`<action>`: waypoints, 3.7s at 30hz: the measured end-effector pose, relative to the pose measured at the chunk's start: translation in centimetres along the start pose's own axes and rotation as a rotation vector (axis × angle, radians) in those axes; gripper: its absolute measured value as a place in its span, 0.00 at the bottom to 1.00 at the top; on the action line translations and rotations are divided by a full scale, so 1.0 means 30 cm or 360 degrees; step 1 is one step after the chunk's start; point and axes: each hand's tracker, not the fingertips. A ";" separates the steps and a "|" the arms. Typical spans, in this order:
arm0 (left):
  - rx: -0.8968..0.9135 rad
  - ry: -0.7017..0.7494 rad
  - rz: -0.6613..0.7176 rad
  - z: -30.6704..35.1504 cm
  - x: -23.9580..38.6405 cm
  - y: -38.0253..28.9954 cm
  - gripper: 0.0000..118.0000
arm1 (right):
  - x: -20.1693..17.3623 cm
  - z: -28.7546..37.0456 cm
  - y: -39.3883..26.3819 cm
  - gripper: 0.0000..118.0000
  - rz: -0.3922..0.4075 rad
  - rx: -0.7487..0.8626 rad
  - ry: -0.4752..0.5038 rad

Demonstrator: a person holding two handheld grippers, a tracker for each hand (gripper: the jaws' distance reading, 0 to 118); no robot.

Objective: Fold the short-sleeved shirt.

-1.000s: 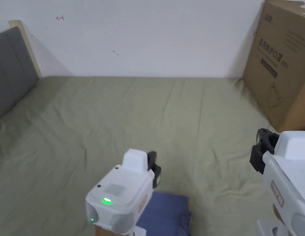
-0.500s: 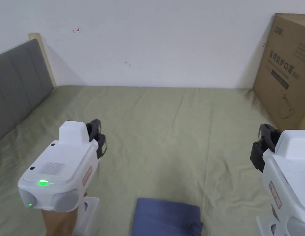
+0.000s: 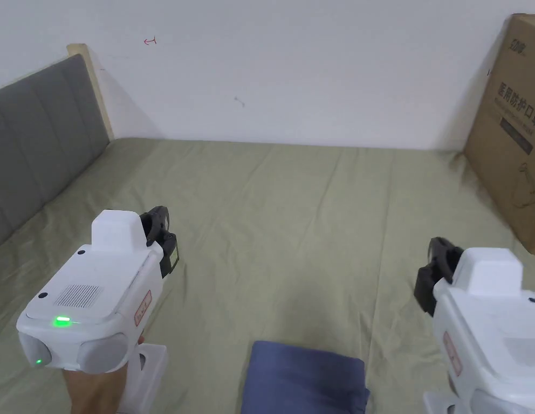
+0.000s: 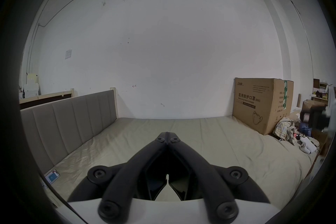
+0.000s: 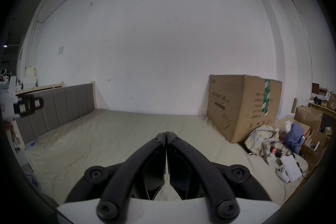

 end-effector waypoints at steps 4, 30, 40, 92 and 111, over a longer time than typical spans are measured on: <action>-0.0023 -0.0007 0.0005 0.002 -0.011 -0.018 0.00 | -0.089 -0.091 -0.203 0.00 0.0041 -0.0197 0.0096; -0.1201 -0.0481 0.0691 -0.220 -0.013 -0.466 0.45 | -0.261 -0.210 -0.837 0.00 0.0108 -0.0848 0.0169; -0.1729 -0.0801 0.0754 -0.379 0.087 -0.777 0.86 | -0.250 -0.208 -0.830 0.00 0.0086 -0.0861 0.0198; -0.1732 0.0211 0.0373 -0.524 -1.202 -0.503 0.45 | -0.273 -0.316 -0.342 0.00 -0.0047 -0.0424 0.0185; -0.0122 0.0191 0.0119 -0.092 -0.338 0.256 0.80 | -0.029 -0.067 0.160 0.00 -0.0014 0.0086 0.0018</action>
